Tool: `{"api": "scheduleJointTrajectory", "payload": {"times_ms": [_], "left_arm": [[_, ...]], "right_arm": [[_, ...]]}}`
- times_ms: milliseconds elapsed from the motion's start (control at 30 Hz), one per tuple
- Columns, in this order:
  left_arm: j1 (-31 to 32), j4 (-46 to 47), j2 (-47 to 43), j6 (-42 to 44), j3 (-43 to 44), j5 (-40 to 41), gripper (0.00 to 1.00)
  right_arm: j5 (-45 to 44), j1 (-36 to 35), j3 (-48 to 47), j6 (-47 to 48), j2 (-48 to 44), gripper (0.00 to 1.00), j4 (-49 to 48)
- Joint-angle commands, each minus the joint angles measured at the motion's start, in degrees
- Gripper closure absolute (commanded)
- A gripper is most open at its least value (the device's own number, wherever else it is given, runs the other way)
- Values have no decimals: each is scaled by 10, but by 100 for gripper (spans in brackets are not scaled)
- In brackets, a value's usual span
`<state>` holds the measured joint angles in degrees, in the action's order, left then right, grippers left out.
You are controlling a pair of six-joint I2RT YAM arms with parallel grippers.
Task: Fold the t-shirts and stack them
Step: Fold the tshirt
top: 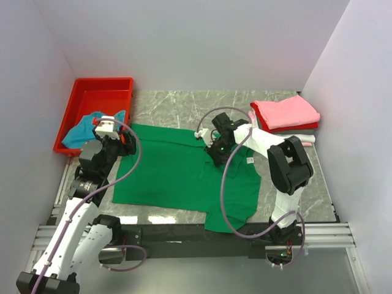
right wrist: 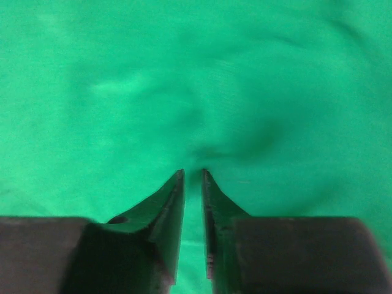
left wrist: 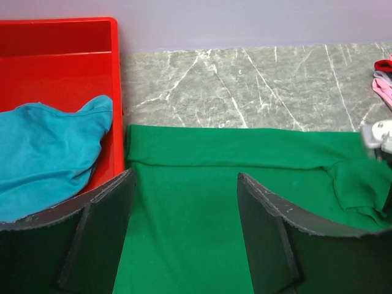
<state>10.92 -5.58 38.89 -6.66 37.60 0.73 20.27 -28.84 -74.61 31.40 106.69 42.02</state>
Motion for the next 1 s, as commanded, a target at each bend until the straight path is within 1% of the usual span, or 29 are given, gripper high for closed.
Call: {"api": "scheduleJointTrajectory", "payload": {"times_ms": [0, 100, 200, 267, 400, 433, 467, 500, 533, 567, 600, 633, 667, 700, 767, 800, 867, 967], "left_arm": [[-2, 4, 2, 5, 2, -13, 27], [-2, 2, 0, 6, 1, -11, 27], [-3, 3, 0, 7, -1, -9, 27], [-2, 3, 0, 7, 0, -10, 27], [-2, 5, 1, 3, 0, -12, 27], [-2, 6, 0, 2, -2, -12, 27], [-2, 8, 0, -6, -3, -12, 26], [-2, 15, 0, -14, -3, -12, 24], [-3, 16, 2, -26, -5, -9, 20], [-3, 18, 4, -51, -6, -9, 17], [-3, 17, 12, -63, -3, 13, 13], [-4, 10, 19, -87, 4, 36, 10], [-5, 2, 34, -94, 10, 43, 9], [-5, -5, 43, -95, 21, 41, 8], [-7, -17, 60, -90, 29, 24, 8], [-7, -19, 65, -89, 32, 19, 8], [-8, -26, 69, -81, 33, 6, 9], [-8, -27, 65, -72, 30, 15, 10]], "right_arm": [[61, -28, -5, 8, -12, 71, 46], [87, -35, -20, 9, 4, 64, 68], [99, -34, -34, 10, 7, 61, 83], [94, -31, -40, 9, -5, 61, 86], [75, 6, -55, -4, -46, 60, 77], [74, 35, -53, -6, -67, 60, 73], [72, 49, -48, -18, -80, 61, 59], [70, 68, -33, -26, -92, 61, 47], [69, 104, -21, -37, -104, 60, 34], [54, 126, -9, -66, -126, 60, -1], [41, 143, 20, -81, -137, 58, -22], [16, 175, 35, -103, -155, 57, -64], [5, 187, 48, -110, -162, 53, -84], [-6, 196, 65, -114, -165, 43, -101], [-30, 207, 68, -106, -158, 36, -133], [-54, 208, 59, -100, -150, 29, -142], [-60, 213, 32, -96, -106, 28, -135], [-66, 226, -49, -95, -33, 29, -119]]}}
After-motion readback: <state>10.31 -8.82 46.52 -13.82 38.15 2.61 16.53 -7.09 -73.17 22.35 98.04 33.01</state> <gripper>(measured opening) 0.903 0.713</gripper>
